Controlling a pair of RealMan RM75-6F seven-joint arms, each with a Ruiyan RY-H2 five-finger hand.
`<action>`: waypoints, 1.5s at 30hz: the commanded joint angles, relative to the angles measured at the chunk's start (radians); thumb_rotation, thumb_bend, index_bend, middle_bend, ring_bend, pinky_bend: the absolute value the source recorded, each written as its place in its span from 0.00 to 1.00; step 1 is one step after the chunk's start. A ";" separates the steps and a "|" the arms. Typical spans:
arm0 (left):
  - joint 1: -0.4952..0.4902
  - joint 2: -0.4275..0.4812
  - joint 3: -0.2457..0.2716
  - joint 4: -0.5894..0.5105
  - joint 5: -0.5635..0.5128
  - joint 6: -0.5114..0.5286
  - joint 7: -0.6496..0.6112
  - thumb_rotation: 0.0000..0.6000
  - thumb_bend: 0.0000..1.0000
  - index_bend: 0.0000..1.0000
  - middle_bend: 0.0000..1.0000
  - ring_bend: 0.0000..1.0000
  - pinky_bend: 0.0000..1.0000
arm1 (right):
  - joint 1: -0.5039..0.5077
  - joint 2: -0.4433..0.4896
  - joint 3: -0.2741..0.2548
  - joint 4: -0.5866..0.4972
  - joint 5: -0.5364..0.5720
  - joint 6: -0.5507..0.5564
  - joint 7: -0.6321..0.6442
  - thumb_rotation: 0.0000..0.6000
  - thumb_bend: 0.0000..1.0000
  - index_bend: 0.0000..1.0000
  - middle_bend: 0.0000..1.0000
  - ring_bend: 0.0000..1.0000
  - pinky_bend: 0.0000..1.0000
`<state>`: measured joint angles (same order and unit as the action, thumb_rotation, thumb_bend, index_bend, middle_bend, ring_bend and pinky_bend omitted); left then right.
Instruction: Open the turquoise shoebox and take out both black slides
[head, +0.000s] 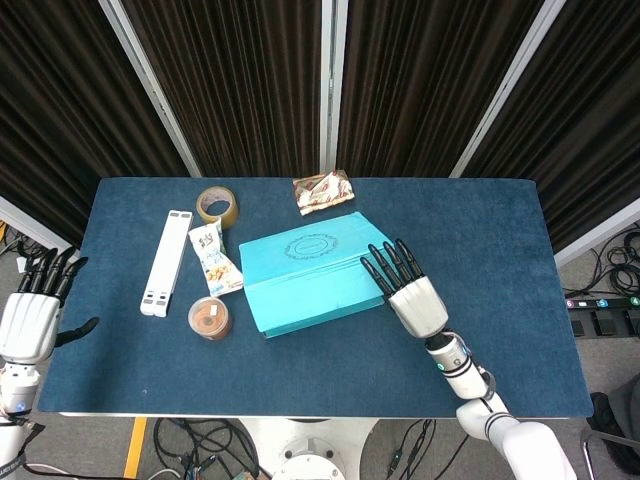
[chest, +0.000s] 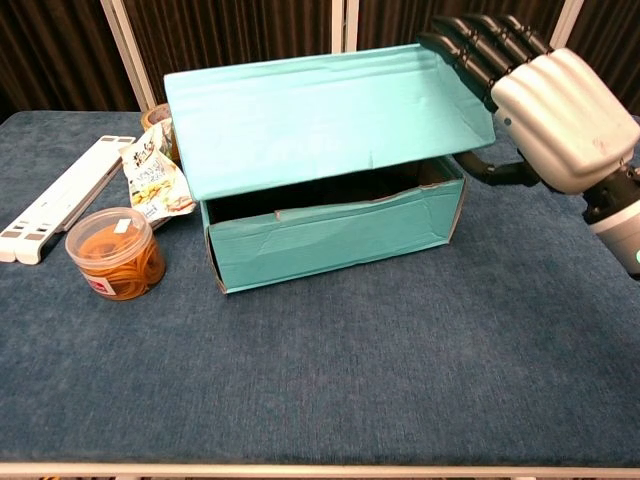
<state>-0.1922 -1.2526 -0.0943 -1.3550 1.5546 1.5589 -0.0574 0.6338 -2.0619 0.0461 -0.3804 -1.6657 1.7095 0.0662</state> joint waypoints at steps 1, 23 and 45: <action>0.000 0.001 0.000 -0.002 0.000 0.000 -0.002 1.00 0.10 0.12 0.05 0.00 0.18 | 0.024 0.020 0.017 -0.032 0.005 0.004 -0.015 1.00 0.26 0.00 0.00 0.00 0.00; -0.008 0.027 0.015 -0.025 -0.021 -0.061 -0.008 1.00 0.10 0.12 0.05 0.00 0.18 | 0.269 0.428 0.291 -0.773 0.275 -0.497 -0.385 1.00 0.26 0.00 0.00 0.00 0.00; -0.008 0.019 0.024 -0.008 -0.020 -0.074 -0.021 1.00 0.10 0.12 0.05 0.00 0.18 | 0.387 0.359 0.382 -0.732 0.486 -0.618 -0.501 1.00 0.10 0.00 0.00 0.00 0.00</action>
<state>-0.2005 -1.2341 -0.0698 -1.3629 1.5351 1.4848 -0.0780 1.0200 -1.7060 0.4313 -1.1113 -1.1740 1.0883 -0.4408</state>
